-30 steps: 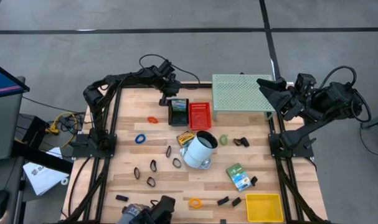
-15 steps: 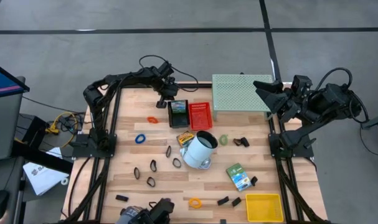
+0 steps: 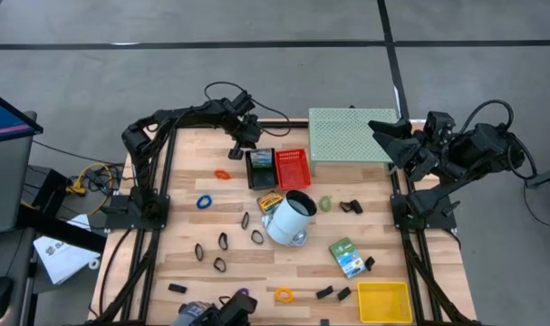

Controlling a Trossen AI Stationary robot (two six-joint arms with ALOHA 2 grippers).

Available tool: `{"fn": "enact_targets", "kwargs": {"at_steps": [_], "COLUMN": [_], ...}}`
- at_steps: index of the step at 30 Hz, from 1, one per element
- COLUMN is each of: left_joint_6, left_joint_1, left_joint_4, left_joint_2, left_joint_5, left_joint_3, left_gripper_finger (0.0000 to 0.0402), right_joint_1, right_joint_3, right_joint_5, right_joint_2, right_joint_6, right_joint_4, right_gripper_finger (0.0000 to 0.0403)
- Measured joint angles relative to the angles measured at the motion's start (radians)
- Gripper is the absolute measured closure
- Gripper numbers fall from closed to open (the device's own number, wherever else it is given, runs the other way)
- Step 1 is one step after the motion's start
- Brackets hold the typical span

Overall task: Pick & Place Office Desk Supplies
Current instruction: Adjust the left black bin, then adjust the red bin

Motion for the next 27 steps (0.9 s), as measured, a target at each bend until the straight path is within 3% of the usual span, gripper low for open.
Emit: {"fn": "enact_targets", "kwargs": {"at_steps": [13, 17, 22, 27], "left_joint_6": [0.026, 0.028, 0.006, -0.169], "left_joint_1": [-0.006, -0.005, 0.028, 0.029], "left_joint_4": [0.002, 0.046, 0.085, 0.063], "left_joint_2": [0.000, -0.011, -0.105, -0.248], "left_joint_5": [0.014, -0.098, -0.139, -0.084], "left_joint_3": [0.000, 0.000, 0.000, 0.000], "left_gripper_finger": [0.0401, 0.0401, 0.0401, 0.0401], "right_joint_1": [0.000, 0.000, 0.000, 0.000], "right_joint_3": [0.000, 0.000, 0.000, 0.000], "right_joint_5": [0.002, 0.002, 0.034, 0.068], "right_joint_2": [0.001, 0.001, 0.001, 0.000], "right_joint_6": [0.000, 0.000, -0.015, 0.056], "right_joint_4": [0.000, -0.001, -0.017, -0.112], "right_gripper_finger": [0.0153, 0.0153, 0.0153, 0.0153]}}
